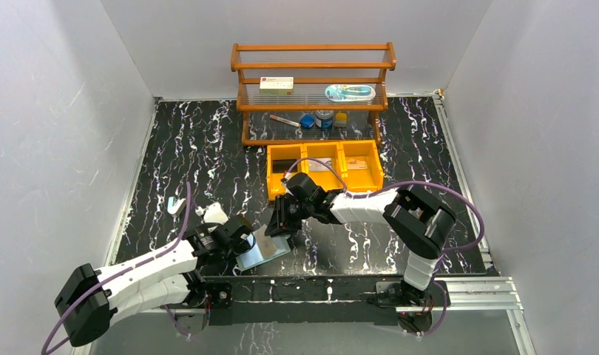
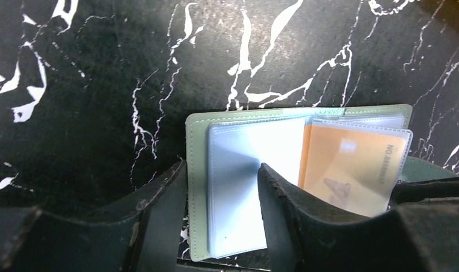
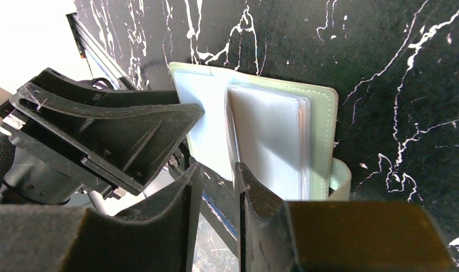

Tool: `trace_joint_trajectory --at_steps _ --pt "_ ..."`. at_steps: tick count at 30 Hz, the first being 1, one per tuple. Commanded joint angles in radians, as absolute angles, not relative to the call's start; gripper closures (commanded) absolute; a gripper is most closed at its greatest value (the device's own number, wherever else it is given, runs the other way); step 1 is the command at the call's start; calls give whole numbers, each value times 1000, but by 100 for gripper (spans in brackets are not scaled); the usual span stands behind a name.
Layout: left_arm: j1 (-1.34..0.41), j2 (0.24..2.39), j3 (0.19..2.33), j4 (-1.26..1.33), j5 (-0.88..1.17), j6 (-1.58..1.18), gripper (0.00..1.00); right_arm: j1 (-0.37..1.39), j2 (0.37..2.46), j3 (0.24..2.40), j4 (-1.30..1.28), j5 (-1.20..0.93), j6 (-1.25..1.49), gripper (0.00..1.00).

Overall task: Take the credit cards out of the card holder
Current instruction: Remove the credit card from the card holder.

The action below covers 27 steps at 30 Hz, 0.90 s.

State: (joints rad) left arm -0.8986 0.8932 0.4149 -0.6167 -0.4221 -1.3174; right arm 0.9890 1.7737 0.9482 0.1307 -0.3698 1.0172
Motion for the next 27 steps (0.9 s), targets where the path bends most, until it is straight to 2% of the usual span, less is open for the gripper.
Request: trace_joint_trajectory --at_steps 1,7,11,18,22,24,27 --pt "-902 884 371 -431 -359 -1267 57 995 1761 972 180 -387 1025 65" --pt "-901 926 370 -260 -293 -1162 68 995 1701 946 180 -358 1033 65" --pt "-902 992 410 -209 -288 -1096 70 995 1673 923 162 -336 1031 65" --pt "-901 1059 495 -318 -355 -1081 72 996 1637 894 69 -248 1016 64" --pt "-901 1021 501 -456 -417 -1138 66 993 1587 888 -34 -124 986 64" --pt "-902 980 493 -483 -430 -1154 57 990 1585 886 -53 -119 974 64" --pt "-901 926 490 -446 -414 -1128 50 989 1598 879 -52 -135 970 64"
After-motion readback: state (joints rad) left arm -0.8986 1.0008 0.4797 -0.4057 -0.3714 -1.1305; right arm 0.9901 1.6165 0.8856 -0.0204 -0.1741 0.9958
